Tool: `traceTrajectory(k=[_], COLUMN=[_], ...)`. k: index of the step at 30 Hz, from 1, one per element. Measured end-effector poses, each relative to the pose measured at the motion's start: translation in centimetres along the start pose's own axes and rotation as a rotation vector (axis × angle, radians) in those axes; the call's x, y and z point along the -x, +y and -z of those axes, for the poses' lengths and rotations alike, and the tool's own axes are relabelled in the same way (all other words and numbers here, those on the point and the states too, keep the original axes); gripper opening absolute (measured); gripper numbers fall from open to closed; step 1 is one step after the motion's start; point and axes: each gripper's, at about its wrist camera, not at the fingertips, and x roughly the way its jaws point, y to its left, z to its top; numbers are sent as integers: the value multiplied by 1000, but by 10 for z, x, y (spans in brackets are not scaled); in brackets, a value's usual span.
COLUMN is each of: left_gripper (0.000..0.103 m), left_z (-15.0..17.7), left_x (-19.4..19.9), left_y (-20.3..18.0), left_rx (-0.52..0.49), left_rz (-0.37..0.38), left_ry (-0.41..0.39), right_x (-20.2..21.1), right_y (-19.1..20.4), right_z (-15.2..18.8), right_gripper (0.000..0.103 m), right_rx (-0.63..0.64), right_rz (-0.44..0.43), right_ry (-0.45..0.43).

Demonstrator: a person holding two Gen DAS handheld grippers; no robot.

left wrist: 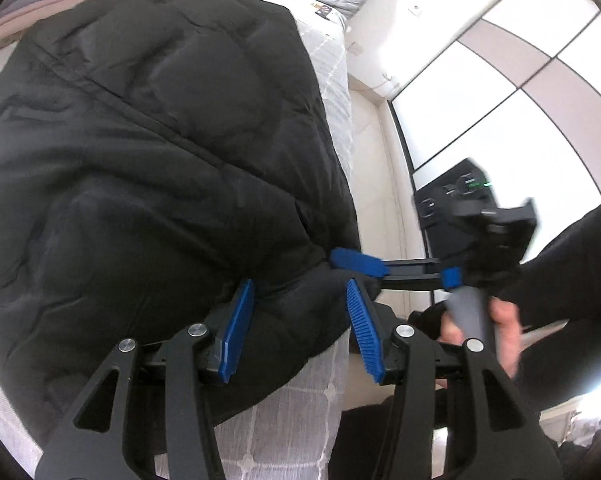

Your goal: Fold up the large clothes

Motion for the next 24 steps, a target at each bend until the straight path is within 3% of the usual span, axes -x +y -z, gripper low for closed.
traceTrajectory(k=[6,8,12,15,18,21,24], left_gripper=[47,54,57,57,58,60,61], left_z=[11,18,33,40,42,48,56], left_x=[29,41,64,83,98,109,111], left_y=[-26,-28,-32,-33,-36,-25,-11], left_rx=[-107,-127,-134,-119,-92,-20,27], left_rz=[-183,-259,-420,-472,-531,-520,-516], left_ry=[-90,-133,-205,-246,-245,-220,-214], right_x=[6,10,11,3,-6,-34,-35], right_y=[42,62,112,144,162,161,153], right_z=[15,27,64,97,114,119,112], right_gripper=[93,93,93,96,96,96,96], right_rx=[139,213,431,599,662,658,645], right_rz=[172,258,476,594,687,825,843], right_ry=[-51,-98,-242,-348,-389,-354,-340])
